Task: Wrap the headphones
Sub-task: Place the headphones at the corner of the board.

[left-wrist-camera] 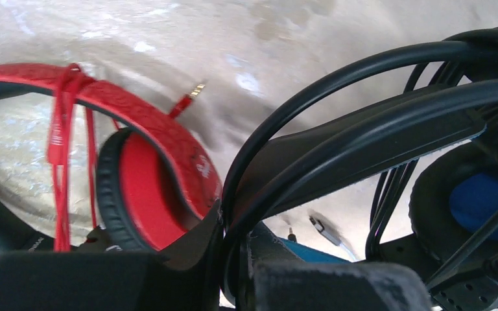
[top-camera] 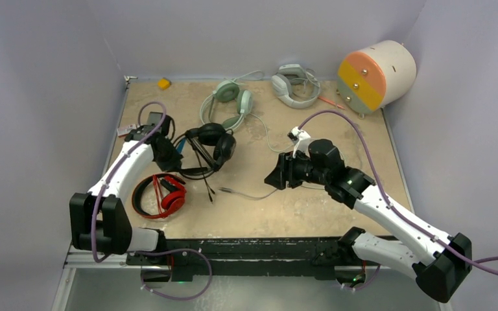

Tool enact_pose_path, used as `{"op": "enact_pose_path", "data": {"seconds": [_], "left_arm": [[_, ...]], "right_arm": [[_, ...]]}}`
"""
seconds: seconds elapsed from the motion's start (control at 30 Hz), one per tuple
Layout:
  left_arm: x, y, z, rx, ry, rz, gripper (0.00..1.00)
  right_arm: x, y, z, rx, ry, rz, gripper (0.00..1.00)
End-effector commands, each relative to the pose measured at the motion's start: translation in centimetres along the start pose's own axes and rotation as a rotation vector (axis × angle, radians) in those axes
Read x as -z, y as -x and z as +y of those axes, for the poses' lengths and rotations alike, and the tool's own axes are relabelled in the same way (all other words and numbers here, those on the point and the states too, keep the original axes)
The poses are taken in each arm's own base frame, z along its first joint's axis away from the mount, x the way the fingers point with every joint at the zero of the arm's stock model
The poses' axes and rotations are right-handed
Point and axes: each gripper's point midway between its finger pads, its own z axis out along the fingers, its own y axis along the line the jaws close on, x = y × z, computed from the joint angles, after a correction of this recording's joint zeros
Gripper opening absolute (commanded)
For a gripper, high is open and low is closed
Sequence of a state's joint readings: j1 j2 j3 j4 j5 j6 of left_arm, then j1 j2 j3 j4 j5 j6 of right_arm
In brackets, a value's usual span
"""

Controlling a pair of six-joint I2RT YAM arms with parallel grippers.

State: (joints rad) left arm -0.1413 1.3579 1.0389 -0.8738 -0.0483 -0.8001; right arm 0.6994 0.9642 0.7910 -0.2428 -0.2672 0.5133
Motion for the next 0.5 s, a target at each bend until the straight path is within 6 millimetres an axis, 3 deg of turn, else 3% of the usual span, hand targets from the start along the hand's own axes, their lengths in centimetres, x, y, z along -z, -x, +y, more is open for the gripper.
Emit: {"op": "enact_pose_path", "data": {"seconds": [0.0,0.33,0.47], "left_arm": [[-0.4,3.1,0.2,0.189,-0.067,-0.032,0.0],[-3.1,7.8,5.9,0.544,0.025,-0.101,0.04],[-4.0,9.3,10.1,0.673,0.083,-0.106,0.05]], "right_arm": [[0.7,2.5,1.3,0.041,0.017,-0.059,0.57],[1.6,3.1,2.3,0.067,0.035,-0.06,0.57],[1.9,3.1,2.3,0.068,0.037,-0.06,0.57]]}}
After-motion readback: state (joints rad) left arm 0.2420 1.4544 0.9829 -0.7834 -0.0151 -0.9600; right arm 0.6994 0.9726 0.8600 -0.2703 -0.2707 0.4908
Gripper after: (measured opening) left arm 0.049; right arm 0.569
